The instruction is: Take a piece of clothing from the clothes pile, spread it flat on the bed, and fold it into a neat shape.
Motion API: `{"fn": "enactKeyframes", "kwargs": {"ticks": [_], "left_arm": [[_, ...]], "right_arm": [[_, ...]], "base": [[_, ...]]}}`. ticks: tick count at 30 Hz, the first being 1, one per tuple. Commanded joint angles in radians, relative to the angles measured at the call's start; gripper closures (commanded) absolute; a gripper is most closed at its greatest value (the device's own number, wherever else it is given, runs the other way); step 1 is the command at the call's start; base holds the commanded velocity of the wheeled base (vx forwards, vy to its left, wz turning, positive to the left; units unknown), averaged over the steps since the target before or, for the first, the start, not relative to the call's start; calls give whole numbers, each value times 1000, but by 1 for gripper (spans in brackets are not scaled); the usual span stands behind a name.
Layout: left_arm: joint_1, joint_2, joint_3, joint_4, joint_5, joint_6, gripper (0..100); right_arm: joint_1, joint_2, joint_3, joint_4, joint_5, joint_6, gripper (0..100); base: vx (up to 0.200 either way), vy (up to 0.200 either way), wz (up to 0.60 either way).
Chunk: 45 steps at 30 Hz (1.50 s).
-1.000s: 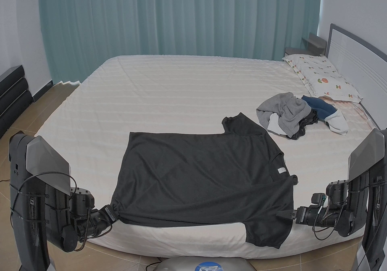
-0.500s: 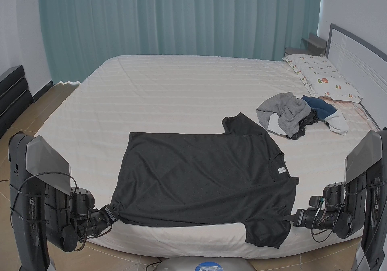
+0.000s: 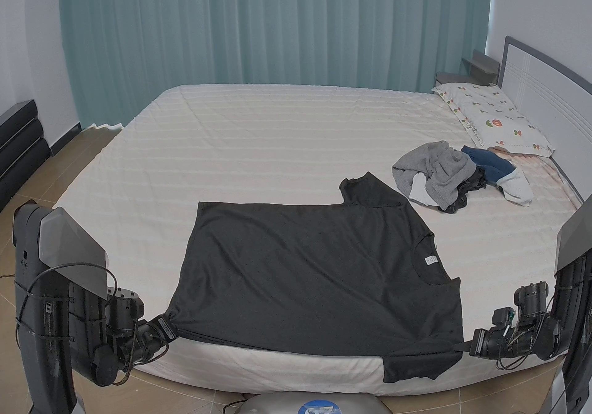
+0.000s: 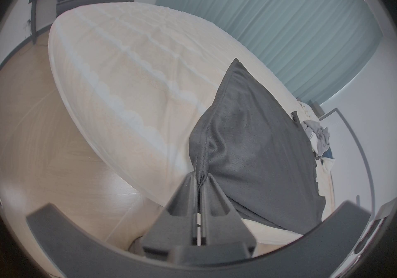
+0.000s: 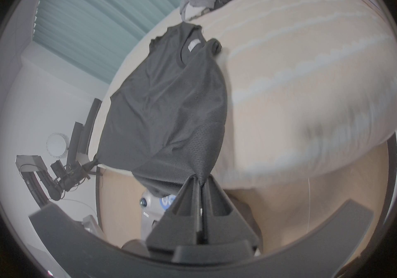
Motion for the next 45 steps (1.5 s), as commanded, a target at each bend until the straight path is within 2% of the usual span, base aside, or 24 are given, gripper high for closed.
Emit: {"fn": "enactKeyframes", "kwargs": {"ticks": [1,6,10,13,16,20,24,30,36,39,41,42,45], "left_arm": [[5,-9,49,-10,43,89,100],[8,-29,80,-10,55,127,100],[11,-29,87,-10,99,170,100],[11,-29,94,-10,101,175,100],[5,-20,100,-8,105,178,100],[-1,-27,101,7,144,182,100],[-21,-32,101,62,185,182,100],[-75,-188,101,323,196,182,100],[-95,-222,101,388,201,184,100],[-101,-228,101,431,225,184,100],[-101,-228,101,431,225,184,100],[-124,-259,101,500,230,184,100],[-150,-302,101,573,230,184,100]], "right_arm": [[2,-156,18,133,18,-61,100],[3,-207,18,238,10,-74,100],[5,-252,18,333,10,-117,100],[5,-258,18,346,9,-132,100],[5,-259,18,379,-40,-158,100],[5,-270,18,409,-59,-170,100],[5,-293,18,425,-59,-172,100],[0,-368,18,508,-59,-190,100],[3,-454,18,620,-57,-255,100],[3,-526,18,692,-59,-267,100],[3,-526,18,692,-59,-267,100],[3,-614,18,759,-57,-278,100],[3,-626,18,776,-57,-289,100]], "base": [[0,0,0],[0,0,0],[0,0,0],[0,0,0],[0,0,0],[0,0,0],[0,0,0],[0,0,0],[0,0,0],[0,0,0],[0,0,0],[0,0,0],[0,0,0]]}}
